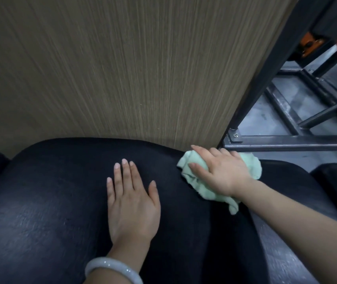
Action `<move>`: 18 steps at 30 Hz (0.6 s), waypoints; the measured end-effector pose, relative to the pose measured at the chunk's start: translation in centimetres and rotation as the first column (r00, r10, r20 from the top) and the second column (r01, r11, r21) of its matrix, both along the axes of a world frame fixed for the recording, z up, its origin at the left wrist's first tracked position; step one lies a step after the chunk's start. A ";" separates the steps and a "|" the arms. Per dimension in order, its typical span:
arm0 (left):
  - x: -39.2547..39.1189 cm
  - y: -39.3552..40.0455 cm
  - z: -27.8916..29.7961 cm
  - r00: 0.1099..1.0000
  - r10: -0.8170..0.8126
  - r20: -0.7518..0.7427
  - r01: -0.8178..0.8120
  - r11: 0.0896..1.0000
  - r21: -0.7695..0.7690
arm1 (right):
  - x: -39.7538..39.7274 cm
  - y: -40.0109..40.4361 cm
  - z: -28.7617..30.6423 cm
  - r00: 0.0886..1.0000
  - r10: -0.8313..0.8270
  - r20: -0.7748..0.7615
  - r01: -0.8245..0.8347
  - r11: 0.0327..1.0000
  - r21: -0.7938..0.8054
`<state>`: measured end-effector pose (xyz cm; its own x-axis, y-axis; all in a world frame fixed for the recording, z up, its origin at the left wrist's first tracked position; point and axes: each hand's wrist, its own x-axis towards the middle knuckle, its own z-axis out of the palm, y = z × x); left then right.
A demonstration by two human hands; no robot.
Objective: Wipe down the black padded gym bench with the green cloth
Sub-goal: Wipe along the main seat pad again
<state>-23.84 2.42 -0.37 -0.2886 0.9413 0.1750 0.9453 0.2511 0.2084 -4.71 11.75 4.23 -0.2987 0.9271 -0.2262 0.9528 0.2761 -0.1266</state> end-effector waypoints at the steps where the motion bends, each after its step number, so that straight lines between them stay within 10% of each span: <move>1: 0.0 0.0 0.1 1.000 -0.001 0.001 0.001 1.000 0.000 | 0.4 -0.1 0.0 1.000 -0.015 0.015 0.015 1.000 0.000; 18: 0.1 -0.1 0.3 1.000 -0.003 0.007 0.003 1.000 -0.007 | 1.7 -1.0 -0.3 0.997 -0.066 0.044 0.062 0.995 0.084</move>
